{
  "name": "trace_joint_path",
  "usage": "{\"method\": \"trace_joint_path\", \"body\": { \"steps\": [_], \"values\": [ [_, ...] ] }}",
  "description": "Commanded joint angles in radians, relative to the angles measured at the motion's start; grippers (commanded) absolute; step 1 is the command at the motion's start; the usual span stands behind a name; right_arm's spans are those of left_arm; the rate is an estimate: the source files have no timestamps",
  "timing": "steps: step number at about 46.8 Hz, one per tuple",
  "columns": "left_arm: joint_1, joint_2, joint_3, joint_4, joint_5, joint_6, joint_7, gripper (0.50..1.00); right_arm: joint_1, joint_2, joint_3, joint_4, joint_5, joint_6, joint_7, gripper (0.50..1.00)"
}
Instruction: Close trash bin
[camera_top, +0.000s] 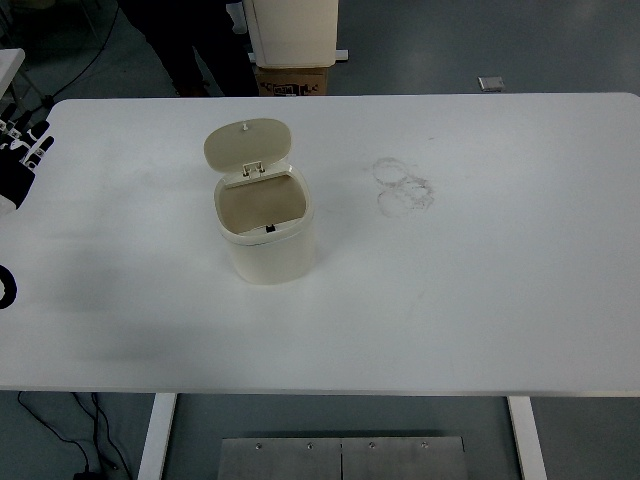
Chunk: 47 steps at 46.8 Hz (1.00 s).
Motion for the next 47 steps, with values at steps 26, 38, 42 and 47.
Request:
{"method": "trace_joint_path", "body": {
  "steps": [26,38,42,47],
  "values": [
    [-0.003,0.004,0.0,0.0,0.0,0.009,0.002,1.0,0.0,0.0,0.0,0.0,-0.001,0.0,0.0,0.991],
    [0.0,0.007,0.003,0.0,0.005,0.006,0.008,1.0,0.0,0.0,0.0,0.0,0.0,0.0,0.0,0.991],
    [0.008,0.013,0.009,-0.003,0.005,0.003,0.006,1.0,0.0,0.0,0.0,0.0,-0.001,0.0,0.0,0.991],
    [0.017,0.016,0.009,-0.009,0.005,0.002,0.006,1.0,0.0,0.0,0.0,0.0,-0.001,0.0,0.0,0.991]
  ]
}}
